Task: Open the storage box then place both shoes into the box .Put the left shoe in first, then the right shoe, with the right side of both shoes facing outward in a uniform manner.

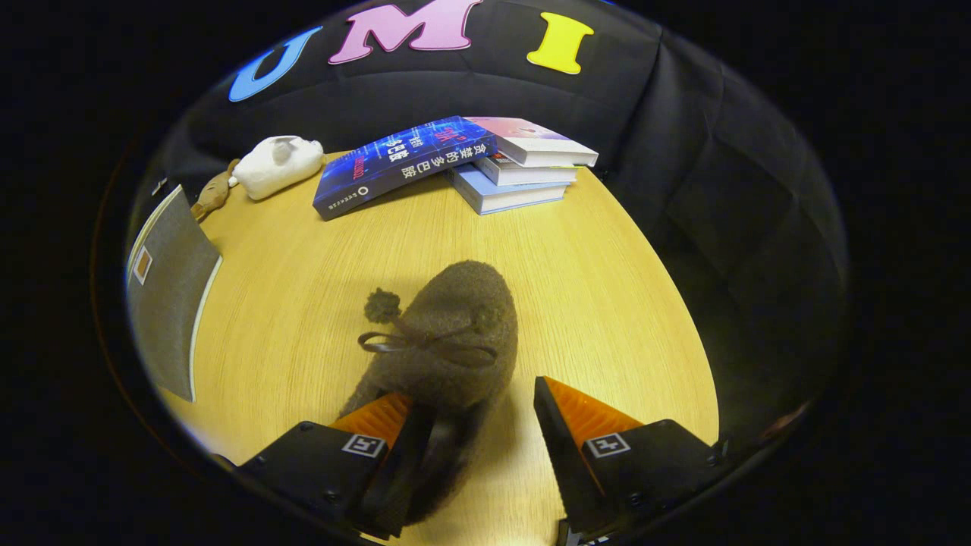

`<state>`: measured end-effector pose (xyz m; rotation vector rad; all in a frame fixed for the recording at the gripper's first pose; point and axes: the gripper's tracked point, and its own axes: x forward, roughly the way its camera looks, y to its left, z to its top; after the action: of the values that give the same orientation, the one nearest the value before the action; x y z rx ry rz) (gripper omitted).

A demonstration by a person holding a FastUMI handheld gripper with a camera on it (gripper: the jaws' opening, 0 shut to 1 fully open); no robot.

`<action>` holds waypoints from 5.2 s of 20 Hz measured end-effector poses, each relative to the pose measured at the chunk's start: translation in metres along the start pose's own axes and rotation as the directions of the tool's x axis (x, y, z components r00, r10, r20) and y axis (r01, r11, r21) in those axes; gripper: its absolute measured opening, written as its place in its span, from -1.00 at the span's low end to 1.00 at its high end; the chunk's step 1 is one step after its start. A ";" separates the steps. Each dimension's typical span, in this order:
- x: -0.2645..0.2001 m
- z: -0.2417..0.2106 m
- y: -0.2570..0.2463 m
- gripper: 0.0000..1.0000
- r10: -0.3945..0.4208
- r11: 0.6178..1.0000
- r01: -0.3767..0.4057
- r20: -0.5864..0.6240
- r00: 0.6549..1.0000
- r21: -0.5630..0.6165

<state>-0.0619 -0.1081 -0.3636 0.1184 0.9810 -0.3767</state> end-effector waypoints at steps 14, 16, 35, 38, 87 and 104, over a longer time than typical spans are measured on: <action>-0.032 0.026 -0.004 -0.90 -0.033 0.991 0.028 0.036 0.999 0.131; -0.053 0.044 0.006 -0.90 -0.011 0.991 0.001 0.070 0.998 0.134; -0.200 0.166 0.296 -0.90 0.374 0.921 -0.387 0.190 0.908 0.035; -0.190 0.157 0.338 -0.90 0.379 0.921 -0.388 0.157 0.912 0.026; -0.234 0.191 0.181 0.96 0.295 0.955 -0.258 0.527 0.797 -0.145; -0.260 0.196 0.083 0.95 0.184 0.980 -0.190 0.638 0.748 -0.061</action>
<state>-0.0064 -0.0159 -0.0452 0.0838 0.2753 -0.2063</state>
